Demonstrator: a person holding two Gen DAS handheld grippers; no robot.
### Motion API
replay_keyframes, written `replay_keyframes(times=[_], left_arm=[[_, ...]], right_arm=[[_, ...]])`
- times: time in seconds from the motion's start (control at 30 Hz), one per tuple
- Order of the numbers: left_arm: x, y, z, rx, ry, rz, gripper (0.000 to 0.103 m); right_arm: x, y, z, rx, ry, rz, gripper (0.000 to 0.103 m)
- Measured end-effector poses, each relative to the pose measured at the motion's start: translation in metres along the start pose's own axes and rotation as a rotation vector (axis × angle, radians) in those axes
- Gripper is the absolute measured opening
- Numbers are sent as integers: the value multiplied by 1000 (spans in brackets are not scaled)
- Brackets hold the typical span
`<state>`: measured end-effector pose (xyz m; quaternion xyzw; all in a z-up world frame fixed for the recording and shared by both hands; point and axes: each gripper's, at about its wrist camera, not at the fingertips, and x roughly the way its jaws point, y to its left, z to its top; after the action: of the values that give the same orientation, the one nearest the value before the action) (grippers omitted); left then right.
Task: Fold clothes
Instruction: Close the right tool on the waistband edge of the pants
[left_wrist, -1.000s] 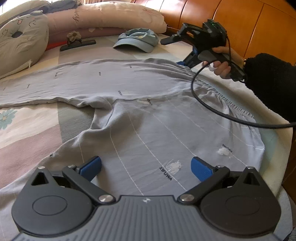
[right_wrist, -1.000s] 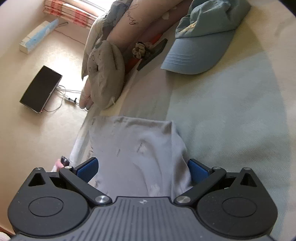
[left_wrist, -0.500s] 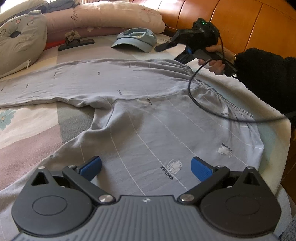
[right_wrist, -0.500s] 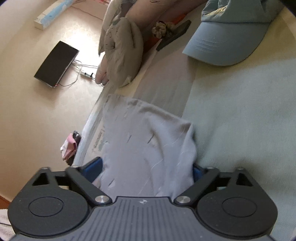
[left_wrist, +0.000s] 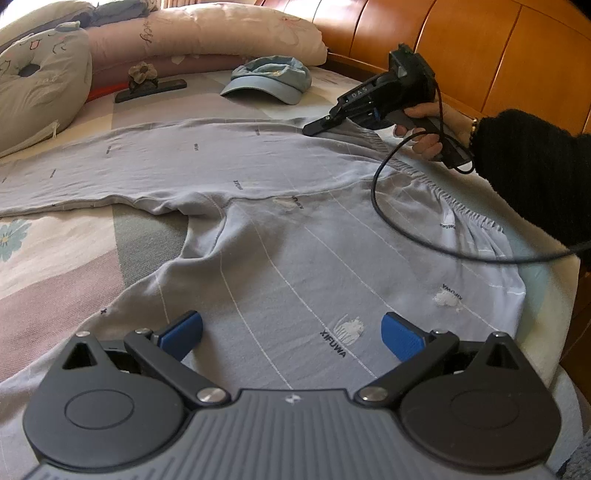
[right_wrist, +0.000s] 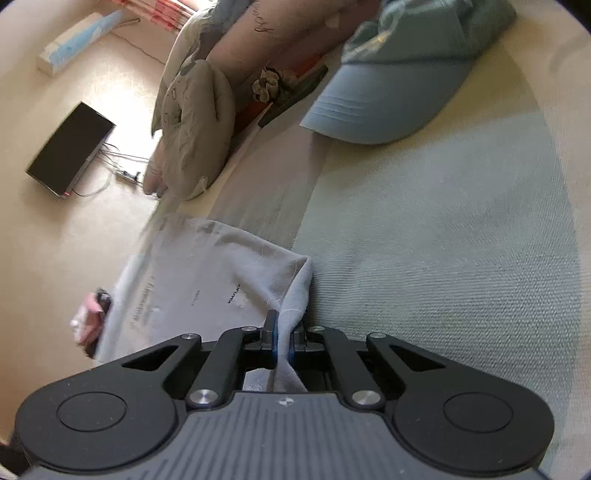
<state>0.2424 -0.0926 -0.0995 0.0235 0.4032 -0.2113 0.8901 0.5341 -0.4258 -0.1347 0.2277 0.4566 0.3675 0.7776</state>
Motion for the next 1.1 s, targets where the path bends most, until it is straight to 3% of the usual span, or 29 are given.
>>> replay_keyframes(times=[0.13,0.2,0.5,0.73,0.9,1.1], left_arm=[[-6,2,8,12,-8,-5,102],[-1,8,23,61,-6,8,102],[19,33,94,281,1,64,102],[73,46,133,386,41,100,102],[103,45,135,480,35,180,102],[117,51,143,522,-28,213,102]], right_arm=[[-5,25,-3,-85,-12,-103,9],[-6,31,-4,-102,-5,-113,12],[-12,29,-7,-79,-24,-141,10],[-13,53,-13,-176,-31,-204,8],[-14,71,-17,-248,-35,-244,7],[-14,101,-29,-361,-24,-269,7]])
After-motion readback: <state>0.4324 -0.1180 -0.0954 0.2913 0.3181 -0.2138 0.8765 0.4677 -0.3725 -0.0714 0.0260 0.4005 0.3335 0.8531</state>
